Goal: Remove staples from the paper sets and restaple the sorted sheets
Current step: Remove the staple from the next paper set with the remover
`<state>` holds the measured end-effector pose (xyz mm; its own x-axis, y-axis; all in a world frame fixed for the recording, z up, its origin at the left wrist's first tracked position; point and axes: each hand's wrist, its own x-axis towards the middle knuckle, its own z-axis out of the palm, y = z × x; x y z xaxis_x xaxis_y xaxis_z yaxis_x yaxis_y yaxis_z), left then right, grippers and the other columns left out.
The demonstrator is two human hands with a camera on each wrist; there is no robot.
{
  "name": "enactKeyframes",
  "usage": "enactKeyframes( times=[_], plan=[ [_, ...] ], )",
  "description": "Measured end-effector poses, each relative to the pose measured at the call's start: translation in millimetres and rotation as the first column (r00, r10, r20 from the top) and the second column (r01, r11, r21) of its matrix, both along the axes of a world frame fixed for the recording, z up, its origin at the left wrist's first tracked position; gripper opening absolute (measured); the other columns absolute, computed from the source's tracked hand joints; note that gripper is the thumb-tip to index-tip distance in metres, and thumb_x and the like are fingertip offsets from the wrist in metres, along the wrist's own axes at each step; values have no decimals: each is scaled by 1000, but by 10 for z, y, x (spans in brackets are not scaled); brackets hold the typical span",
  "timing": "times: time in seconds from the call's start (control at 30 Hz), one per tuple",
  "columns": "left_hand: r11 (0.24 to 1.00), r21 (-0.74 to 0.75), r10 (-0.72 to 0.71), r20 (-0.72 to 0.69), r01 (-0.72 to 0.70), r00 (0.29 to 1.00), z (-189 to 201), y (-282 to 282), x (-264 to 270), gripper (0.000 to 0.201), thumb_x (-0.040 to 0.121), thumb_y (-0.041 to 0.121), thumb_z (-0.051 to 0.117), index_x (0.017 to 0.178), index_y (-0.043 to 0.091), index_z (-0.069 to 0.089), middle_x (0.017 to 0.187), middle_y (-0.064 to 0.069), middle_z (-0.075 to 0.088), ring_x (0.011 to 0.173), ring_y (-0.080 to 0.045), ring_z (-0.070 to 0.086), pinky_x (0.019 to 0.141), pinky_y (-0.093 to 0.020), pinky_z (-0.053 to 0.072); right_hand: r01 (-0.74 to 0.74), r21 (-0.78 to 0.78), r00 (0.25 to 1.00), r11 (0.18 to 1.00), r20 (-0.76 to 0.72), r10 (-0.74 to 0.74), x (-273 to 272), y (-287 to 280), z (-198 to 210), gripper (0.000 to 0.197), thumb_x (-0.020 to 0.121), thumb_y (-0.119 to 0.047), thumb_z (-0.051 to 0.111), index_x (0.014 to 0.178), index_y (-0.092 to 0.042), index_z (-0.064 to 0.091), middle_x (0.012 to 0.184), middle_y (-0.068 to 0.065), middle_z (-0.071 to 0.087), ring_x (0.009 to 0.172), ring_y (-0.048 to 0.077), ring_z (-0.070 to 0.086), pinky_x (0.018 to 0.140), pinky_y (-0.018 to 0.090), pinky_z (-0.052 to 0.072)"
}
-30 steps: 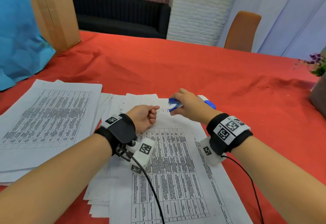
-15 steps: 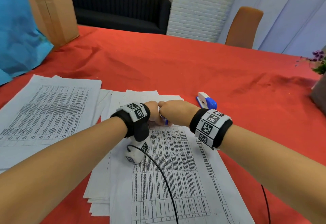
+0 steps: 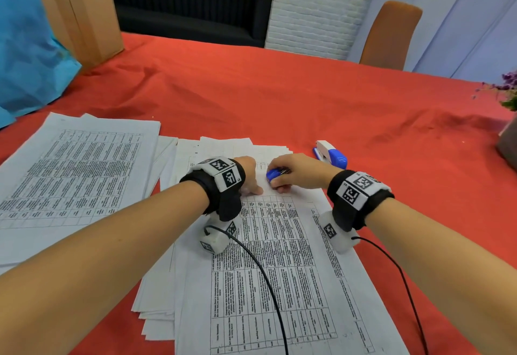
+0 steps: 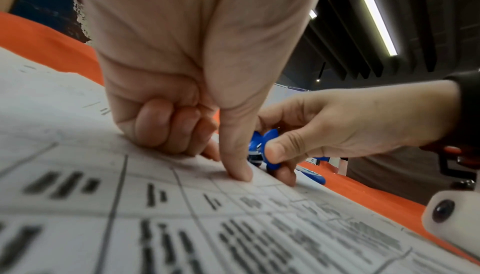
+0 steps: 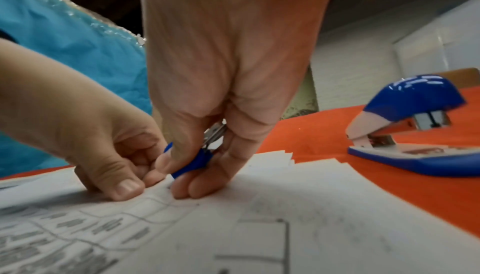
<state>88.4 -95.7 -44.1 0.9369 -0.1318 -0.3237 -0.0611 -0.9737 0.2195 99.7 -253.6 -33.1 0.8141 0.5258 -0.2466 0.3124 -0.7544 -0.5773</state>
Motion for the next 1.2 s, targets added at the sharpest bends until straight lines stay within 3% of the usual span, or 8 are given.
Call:
enactKeyframes(
  times=[0.23, 0.33, 0.4, 0.5, 0.63, 0.8, 1.0, 1.2],
  plan=[
    [999, -3, -41, -57, 41, 998, 21, 8, -5, 31, 86, 39, 64, 92, 10, 56, 109, -5, 69, 93, -23, 62, 76, -30, 45, 355, 421, 905, 835, -380, -193, 68, -291, -106, 6, 97, -4, 50, 101, -1, 53, 84, 13, 56, 68, 14, 68, 73, 24, 59],
    [981, -175, 68, -107, -86, 992, 43, 54, -25, 36, 91, 41, 57, 72, 10, 55, 73, -3, 61, 62, -18, 52, 58, -25, 40, 340, 470, 922, 815, -336, -192, -2, -326, -70, 9, 96, -6, 52, 103, 0, 55, 84, 9, 54, 72, 17, 65, 78, 29, 58],
    [704, -604, 218, -318, -374, 923, 24, 26, -31, 44, 98, 42, 43, 72, 8, 53, 66, -5, 50, 54, -15, 43, 51, -23, 35, 282, 485, 955, 828, -225, -193, -74, -236, 21, 13, 96, -8, 54, 104, 1, 57, 83, 9, 56, 73, 19, 62, 80, 30, 57],
    [-106, -725, 43, -687, -680, 725, 16, -117, -32, 34, 103, 24, 33, 85, 3, 52, 74, -10, 50, 55, -17, 50, 44, -21, 44, 101, 238, 978, 966, 152, -140, -197, -41, 291, 24, 91, -17, 63, 110, -3, 59, 93, 8, 60, 78, 16, 57, 70, 4, 44],
    [-420, -538, -125, -763, -731, 634, -4, -254, -8, 33, 98, 0, 21, 77, 6, 45, 68, -9, 44, 49, -16, 34, 40, -20, 37, -39, -318, 871, 947, 453, 189, -225, 157, 394, 38, 85, -24, 68, 117, -6, 57, 110, 7, 51, 101, 21, 50, 62, 16, 26],
    [-158, -739, 190, -674, -655, 714, -43, -196, -10, 37, 101, 7, 28, 71, 3, 48, 63, -7, 45, 52, -13, 38, 41, -18, 36, 33, -216, 874, 976, 479, 76, -85, -17, 418, 41, 80, -27, 75, 111, -4, 60, 99, 5, 47, 91, 23, 49, 69, 26, 29],
    [803, -541, 218, -123, -250, 968, -63, -117, 4, 18, 86, 14, 63, 85, -4, 67, 81, -17, 68, 68, -27, 61, 69, -34, 54, -2, -551, 915, 834, 336, 224, -147, -2, 194, 39, 84, -15, 70, 121, -9, 61, 121, 7, 50, 112, 26, 52, 85, 32, 34],
    [916, -367, 134, -106, -164, 985, -45, -120, -6, 18, 75, 20, 73, 80, 6, 62, 73, -7, 62, 68, -22, 54, 65, -27, 45, -72, -625, 893, 777, 307, 329, -106, 99, 137, 32, 83, -8, 69, 114, -6, 63, 111, 8, 48, 93, 29, 57, 73, 33, 41]
  ],
)
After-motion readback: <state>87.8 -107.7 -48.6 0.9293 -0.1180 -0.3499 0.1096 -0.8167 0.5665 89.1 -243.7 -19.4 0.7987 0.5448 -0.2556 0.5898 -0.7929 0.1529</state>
